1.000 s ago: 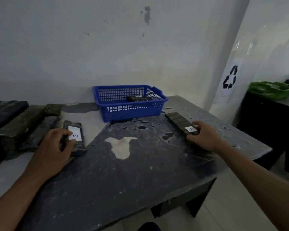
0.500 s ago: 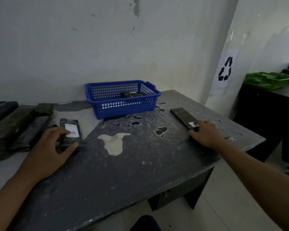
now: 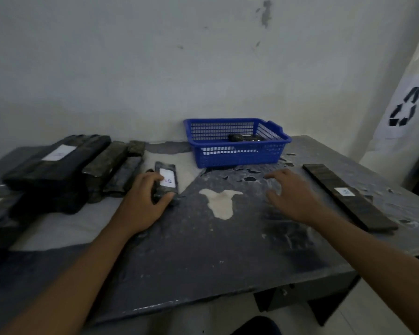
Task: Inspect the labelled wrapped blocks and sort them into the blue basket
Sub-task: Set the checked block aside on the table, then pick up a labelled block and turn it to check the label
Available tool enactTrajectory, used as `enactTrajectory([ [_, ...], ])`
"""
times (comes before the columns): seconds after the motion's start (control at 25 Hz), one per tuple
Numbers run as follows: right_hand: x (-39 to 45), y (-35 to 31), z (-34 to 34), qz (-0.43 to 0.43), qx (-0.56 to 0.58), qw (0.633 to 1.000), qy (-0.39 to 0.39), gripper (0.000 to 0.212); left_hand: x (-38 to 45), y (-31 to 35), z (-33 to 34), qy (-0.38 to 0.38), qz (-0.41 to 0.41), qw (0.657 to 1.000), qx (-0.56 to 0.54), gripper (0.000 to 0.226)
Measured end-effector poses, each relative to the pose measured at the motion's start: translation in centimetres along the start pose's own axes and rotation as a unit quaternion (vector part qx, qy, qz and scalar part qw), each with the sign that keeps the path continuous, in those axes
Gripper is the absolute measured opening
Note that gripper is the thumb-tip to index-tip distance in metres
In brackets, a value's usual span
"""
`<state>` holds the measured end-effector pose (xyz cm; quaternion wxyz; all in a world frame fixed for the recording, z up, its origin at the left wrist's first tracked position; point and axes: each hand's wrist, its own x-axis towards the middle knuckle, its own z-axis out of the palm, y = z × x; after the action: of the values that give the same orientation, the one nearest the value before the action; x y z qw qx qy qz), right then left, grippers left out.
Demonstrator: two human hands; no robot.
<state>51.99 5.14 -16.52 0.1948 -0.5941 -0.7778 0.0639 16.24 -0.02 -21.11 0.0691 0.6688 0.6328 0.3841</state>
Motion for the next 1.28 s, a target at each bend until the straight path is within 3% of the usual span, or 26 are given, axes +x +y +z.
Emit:
enactTrajectory([
  [0.16,3.0,-8.7,4.1,-0.063,0.165,0.982,-0.070,0.041,0.3,-0.9,-0.7,0.038,-0.060,0.993,-0.095,0.039],
  [0.28,5.9,-13.6,5.8,-0.016,0.314,0.946,-0.085,0.052,0.9,-1.2,-1.1,0.084,-0.114,0.967,-0.211,0.033],
  [0.4,7.8,-16.1,8.5,0.050,0.448,0.891,-0.052,0.055,1.0,-0.9,-1.6,0.127,-0.132,0.933,-0.310,0.034],
  [0.48,8.2,-16.2,10.3,0.046,0.505,0.861,-0.022,0.052,1.3,-1.2,-1.9,0.150,-0.128,0.917,-0.347,0.034],
  [0.68,8.4,-15.4,10.0,0.066,0.678,0.727,-0.088,0.036,1.9,-0.9,-1.2,0.141,-0.082,0.908,-0.386,0.033],
  [0.8,8.5,-16.1,10.6,0.044,0.667,0.741,-0.070,0.025,2.6,-1.6,-0.9,0.128,-0.103,0.867,-0.471,0.023],
  [0.88,8.6,-16.5,11.0,0.046,0.679,0.729,-0.069,0.020,2.8,-2.0,-1.0,0.093,-0.157,0.829,-0.529,0.018],
  [1.04,8.2,-16.5,11.0,0.054,0.695,0.712,-0.081,0.020,2.7,-2.2,-0.7,0.074,-0.166,0.857,-0.482,0.019],
  [1.28,7.4,-16.4,11.0,0.019,0.684,0.725,-0.076,0.016,2.7,-1.8,-1.1,0.080,-0.180,0.827,-0.526,0.009],
])
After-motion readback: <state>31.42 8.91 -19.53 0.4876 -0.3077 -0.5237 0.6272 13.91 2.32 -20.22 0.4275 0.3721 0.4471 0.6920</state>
